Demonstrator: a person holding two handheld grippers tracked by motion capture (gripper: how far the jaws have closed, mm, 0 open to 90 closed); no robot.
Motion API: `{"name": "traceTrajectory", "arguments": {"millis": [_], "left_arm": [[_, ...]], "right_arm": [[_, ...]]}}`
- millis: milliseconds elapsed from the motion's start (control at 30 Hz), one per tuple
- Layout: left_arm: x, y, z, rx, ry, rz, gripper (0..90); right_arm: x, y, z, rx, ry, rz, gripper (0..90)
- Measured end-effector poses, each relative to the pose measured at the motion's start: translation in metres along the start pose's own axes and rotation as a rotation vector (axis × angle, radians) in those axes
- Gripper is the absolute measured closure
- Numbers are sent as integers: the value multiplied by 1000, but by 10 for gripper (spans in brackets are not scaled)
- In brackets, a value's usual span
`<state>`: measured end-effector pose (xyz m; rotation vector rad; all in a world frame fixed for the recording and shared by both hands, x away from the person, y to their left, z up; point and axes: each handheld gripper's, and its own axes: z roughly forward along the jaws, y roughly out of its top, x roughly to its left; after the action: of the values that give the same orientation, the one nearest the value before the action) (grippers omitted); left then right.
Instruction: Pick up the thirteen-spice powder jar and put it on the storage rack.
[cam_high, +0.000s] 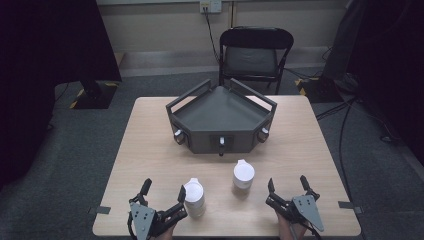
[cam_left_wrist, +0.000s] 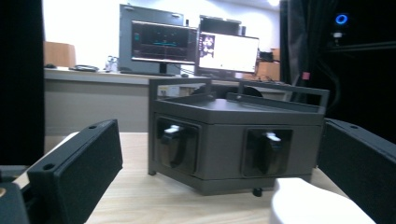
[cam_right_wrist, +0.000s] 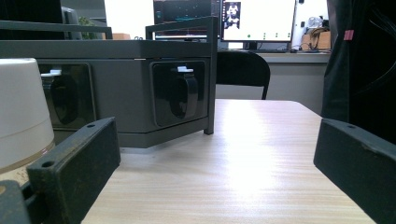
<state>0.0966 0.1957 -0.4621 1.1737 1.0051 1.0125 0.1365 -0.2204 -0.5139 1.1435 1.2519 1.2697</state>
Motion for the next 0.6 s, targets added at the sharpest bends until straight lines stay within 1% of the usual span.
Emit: {"name": "traceTrajectory", "arguments": {"millis": [33,200,233,267,300,367,433,467,500,533,567,600], "left_arm": [[-3,0,0,0,-8,4,0],[-8,1,0,14,-26,11,0],[-11,0,-1,15,-29,17,0],[-11,0,-1,15,-29,17,0],[-14,0,-1,22,-42,14,0],[-17,-1,0,31,-51,15,0],[-18,-1,0,35,-54,16,0],[-22,-2,0,40,-54,25,0],[-22,-2,0,40,-54,25,0],[-25,-3,0,44,-55,37,0],[-25,-3,0,44,-55,37,0],[-25,-4,1,49,-65,36,0]], "right_arm": [[0,0,0,0,0,0,0],[0,0,0,0,-2,-1,0],[0,0,0,0,-2,0,0],[0,0,0,0,-2,0,0],[0,0,0,0,-3,-1,0],[0,0,0,0,-3,0,0],[0,0,0,0,-3,0,0],[0,0,0,0,-3,-1,0],[0,0,0,0,-3,-1,0],[1,0,0,0,-3,0,0],[1,0,0,0,-3,0,0],[1,0,0,0,-3,0,0]]}}
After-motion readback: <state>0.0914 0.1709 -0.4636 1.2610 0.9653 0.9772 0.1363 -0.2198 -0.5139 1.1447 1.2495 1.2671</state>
